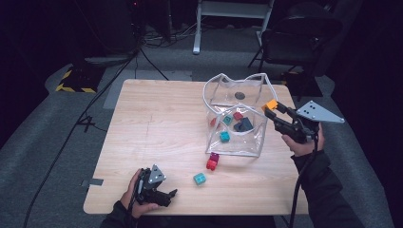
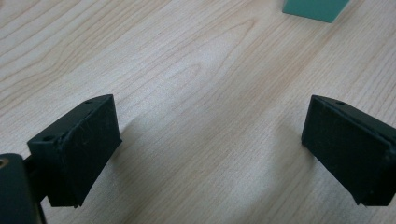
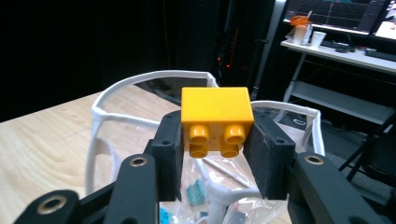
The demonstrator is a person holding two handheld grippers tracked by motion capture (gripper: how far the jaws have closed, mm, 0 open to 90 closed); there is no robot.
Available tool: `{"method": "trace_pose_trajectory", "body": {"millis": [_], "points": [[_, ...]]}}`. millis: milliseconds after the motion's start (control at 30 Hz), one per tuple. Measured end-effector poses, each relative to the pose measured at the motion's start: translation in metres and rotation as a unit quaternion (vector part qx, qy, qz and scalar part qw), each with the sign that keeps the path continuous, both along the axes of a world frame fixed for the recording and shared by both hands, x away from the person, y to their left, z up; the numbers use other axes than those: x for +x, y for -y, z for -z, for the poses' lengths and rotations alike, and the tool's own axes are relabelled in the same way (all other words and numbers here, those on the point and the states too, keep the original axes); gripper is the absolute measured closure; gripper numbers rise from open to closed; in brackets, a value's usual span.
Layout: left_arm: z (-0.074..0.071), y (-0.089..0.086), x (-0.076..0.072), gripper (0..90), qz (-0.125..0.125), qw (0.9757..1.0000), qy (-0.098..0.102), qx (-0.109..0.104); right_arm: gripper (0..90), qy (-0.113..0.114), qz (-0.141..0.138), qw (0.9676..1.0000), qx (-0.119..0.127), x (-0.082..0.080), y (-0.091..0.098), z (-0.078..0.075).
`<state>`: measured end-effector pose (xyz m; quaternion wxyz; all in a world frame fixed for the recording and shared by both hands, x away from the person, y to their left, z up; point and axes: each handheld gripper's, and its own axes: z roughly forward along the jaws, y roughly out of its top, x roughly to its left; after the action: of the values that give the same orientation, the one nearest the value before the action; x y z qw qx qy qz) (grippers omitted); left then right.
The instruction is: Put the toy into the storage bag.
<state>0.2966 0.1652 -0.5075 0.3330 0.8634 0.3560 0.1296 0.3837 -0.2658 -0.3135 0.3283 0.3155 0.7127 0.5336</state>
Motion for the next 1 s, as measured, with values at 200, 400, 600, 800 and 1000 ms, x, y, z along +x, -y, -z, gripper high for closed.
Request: {"method": "trace_pose_trajectory", "body": {"millis": [200, 400, 600, 800, 1000], "points": [[0.0, 0.0, 0.0, 4.6, 0.0, 1.0, 0.0, 0.0, 59.0, -0.007, 0.006, 1.0, -0.002, 0.013, -0.005, -0.002], [0.0, 0.0, 0.0, 4.6, 0.0, 1.0, 0.0, 0.0, 59.0, -0.016, 0.014, 0.9997, -0.011, 0.025, -0.012, -0.001], [0.0, 0.0, 0.0, 4.6, 0.0, 1.0, 0.001, 0.001, 58.9, -0.028, 0.023, 0.9991, -0.021, 0.036, -0.017, 0.0], [0.0, 0.0, 0.0, 4.7, 0.0, 1.0, 0.0, 0.0, 58.6, -0.036, 0.031, 0.9984, -0.03, 0.044, -0.021, 0.002], [0.0, 0.0, 0.0, 4.7, 0.0, 1.0, 0.001, 0.001, 49.6, -0.05, 0.043, 0.9973, -0.033, 0.051, -0.022, 0.004]]}}
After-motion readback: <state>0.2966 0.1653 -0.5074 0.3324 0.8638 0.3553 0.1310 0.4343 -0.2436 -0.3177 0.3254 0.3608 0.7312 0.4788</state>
